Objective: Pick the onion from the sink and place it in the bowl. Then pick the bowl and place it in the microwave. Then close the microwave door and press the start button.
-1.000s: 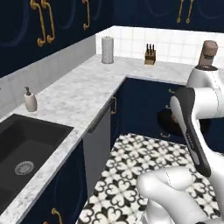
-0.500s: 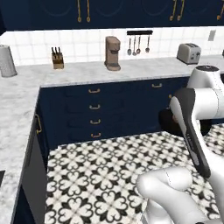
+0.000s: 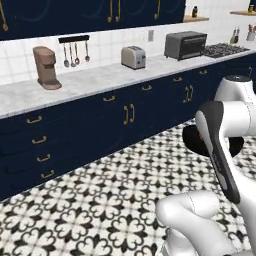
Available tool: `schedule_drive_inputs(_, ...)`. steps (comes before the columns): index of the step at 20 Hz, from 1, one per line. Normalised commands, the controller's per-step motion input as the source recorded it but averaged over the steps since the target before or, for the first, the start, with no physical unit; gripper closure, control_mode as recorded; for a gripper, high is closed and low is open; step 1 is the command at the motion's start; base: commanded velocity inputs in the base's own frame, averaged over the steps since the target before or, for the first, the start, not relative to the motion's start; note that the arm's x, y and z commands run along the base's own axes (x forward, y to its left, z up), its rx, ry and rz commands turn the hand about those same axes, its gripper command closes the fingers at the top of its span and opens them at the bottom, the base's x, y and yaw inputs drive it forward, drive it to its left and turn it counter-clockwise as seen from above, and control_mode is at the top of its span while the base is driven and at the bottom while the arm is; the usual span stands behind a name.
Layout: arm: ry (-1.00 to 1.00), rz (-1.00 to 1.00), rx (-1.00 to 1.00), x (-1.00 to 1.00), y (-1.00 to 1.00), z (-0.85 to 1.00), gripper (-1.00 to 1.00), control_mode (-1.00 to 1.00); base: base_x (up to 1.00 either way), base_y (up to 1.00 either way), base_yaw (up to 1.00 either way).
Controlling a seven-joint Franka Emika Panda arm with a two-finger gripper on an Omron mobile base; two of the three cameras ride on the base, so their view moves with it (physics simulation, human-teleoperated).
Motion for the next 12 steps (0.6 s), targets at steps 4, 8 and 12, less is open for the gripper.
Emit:
schedule_drive_inputs(4, 0.00, 0.00, 0.00, 0.00, 0.00, 0.00, 1.00, 1.00, 0.15, -0.03, -0.79)
schedule_drive_inputs(8, 0.00, 0.00, 0.00, 0.00, 0.00, 0.00, 1.00, 1.00, 0.18, -0.04, -0.75)
schedule_drive_inputs(12, 0.00, 0.00, 0.00, 0.00, 0.00, 0.00, 1.00, 1.00, 0.20, 0.00, -0.74)
